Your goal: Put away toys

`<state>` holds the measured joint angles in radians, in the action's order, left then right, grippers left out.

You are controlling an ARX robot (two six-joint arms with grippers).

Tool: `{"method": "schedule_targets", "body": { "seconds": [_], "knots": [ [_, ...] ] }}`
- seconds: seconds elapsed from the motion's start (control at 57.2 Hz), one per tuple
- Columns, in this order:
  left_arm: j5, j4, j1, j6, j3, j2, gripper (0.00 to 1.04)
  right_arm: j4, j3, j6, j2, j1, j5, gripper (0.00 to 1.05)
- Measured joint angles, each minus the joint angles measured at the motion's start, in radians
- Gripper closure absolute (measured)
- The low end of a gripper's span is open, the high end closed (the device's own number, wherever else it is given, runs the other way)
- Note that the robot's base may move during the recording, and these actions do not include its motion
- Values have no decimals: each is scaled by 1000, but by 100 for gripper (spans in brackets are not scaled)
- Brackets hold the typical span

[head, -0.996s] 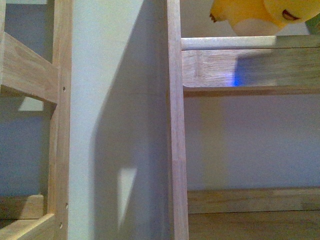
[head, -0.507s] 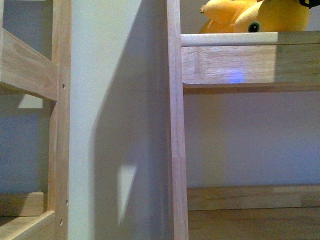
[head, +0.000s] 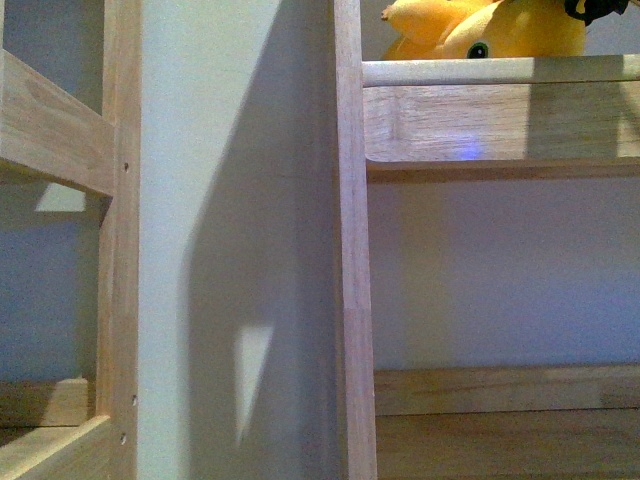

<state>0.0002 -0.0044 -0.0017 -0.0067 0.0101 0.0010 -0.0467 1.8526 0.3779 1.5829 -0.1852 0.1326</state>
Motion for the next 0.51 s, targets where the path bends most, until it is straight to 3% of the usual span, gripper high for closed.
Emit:
{"method": "schedule_targets", "body": {
  "seconds": [0.087,0.507],
  "knots": [
    [0,0,0,0,0,0,6,10,6,0,2,1,3,93],
    [0,0,0,0,0,0,6,21,9,-57,2,13,55,33]
  ]
}}
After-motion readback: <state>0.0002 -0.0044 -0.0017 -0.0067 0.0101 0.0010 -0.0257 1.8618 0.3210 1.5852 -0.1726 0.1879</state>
